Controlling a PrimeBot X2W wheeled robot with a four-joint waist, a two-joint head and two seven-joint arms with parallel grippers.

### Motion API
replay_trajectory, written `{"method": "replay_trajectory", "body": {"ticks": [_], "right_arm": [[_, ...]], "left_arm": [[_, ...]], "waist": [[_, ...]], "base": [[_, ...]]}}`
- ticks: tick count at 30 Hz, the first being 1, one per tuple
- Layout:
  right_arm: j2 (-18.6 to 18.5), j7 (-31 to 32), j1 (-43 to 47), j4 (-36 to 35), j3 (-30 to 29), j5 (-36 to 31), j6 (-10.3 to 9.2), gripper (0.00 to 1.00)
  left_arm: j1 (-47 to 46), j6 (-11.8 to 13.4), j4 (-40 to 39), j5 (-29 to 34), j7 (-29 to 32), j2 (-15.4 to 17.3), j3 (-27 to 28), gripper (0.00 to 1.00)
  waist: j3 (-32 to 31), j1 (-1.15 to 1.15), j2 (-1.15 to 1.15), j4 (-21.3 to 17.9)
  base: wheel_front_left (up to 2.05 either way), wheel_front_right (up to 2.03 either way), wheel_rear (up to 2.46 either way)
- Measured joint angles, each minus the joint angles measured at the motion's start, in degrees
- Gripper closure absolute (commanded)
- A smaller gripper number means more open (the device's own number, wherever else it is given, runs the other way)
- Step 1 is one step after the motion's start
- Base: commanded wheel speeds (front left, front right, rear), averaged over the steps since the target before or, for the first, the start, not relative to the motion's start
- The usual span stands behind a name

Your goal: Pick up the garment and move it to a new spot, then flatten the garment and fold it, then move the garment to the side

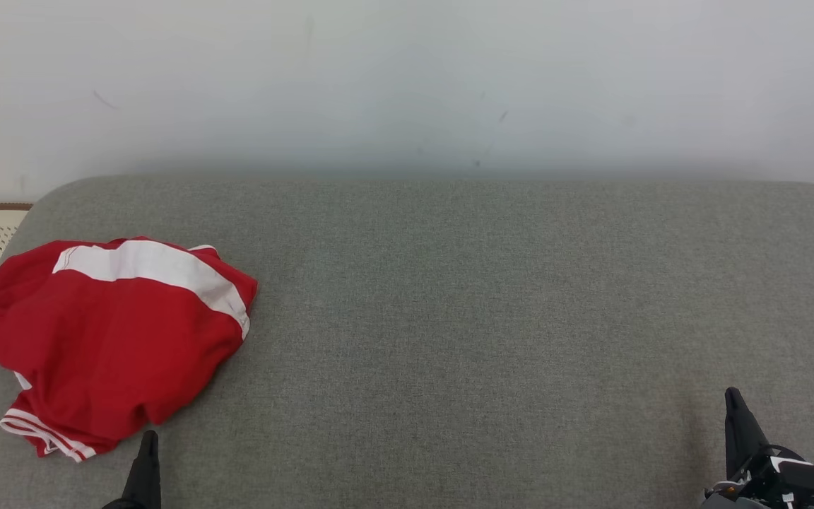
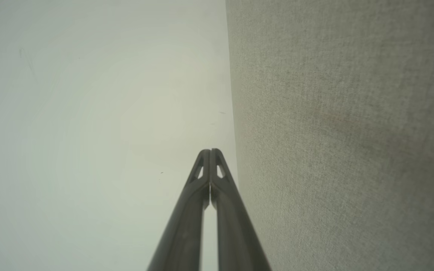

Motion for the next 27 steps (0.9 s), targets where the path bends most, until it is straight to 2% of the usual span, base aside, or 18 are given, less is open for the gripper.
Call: {"method": "replay_trajectory", "body": {"ticks": [27], "right_arm": [[0.0,0.0,0.0,0.0,0.0,0.0,0.0,1.0]], "left_arm": [[0.0,0.0,-0.01,0.0,0.0,0.0,0.0,1.0]], "waist": [[0.0,0.0,0.0,0.0]], "base": [[0.0,0.0,0.0]]}}
